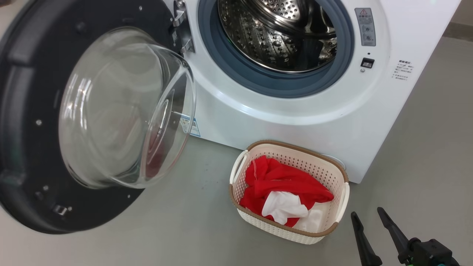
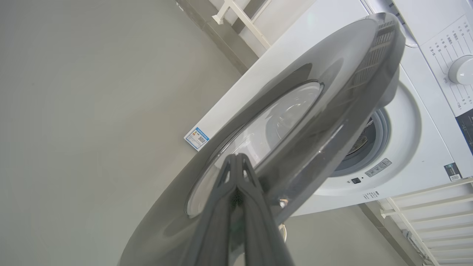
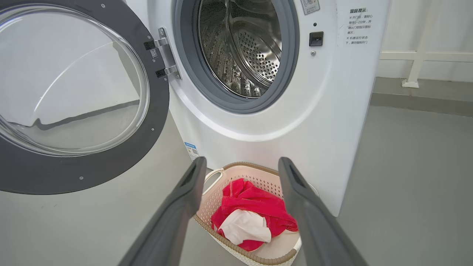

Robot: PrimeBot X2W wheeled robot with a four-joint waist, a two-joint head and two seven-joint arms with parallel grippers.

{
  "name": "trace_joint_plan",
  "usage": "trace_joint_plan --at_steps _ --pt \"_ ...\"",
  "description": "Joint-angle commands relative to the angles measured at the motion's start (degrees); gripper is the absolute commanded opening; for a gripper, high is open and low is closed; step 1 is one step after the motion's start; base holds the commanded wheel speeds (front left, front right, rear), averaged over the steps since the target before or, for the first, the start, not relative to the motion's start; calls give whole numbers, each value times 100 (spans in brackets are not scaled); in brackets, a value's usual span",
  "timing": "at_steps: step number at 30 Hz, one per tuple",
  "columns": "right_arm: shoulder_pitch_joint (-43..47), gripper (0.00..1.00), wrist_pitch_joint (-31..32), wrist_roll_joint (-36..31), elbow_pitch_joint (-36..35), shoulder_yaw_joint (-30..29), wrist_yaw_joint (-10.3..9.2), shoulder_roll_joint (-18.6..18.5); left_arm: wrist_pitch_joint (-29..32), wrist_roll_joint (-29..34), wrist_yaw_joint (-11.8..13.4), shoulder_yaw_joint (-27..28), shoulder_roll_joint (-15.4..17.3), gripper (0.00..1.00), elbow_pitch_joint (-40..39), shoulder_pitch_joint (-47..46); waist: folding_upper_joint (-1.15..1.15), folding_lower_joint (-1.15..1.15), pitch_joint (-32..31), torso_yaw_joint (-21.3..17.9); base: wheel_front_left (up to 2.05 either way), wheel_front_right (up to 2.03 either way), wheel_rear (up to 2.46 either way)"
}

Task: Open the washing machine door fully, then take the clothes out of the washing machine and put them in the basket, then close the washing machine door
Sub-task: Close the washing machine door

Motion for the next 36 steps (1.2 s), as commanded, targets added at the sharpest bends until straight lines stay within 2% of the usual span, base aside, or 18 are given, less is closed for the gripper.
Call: trace_joint_plan --at_steps 1,9,17,25,36 --pt "-42 100 -37 1 -137 131 28 -31 126 -108 -42 134 326 0 -291 -6 0 0 -54 -29 0 0 0" --pt "23 100 -37 61 -146 140 28 -14 416 -536 -42 135 275 0 -1216 350 0 0 -170 -168 0 0 0" --pt "20 100 -37 74 -177 109 28 -6 543 -669 -42 131 157 0 -1883 533 0 0 -175 -337 0 0 0" --pt "-7 100 -37 79 -192 99 28 -2 476 -674 -42 37 -195 0 -2577 520 0 0 -138 -522 0 0 0" --pt "-45 100 -37 111 -200 97 28 -1 371 -522 -42 -379 -639 0 -3338 410 0 0 -120 -706 0 0 0"
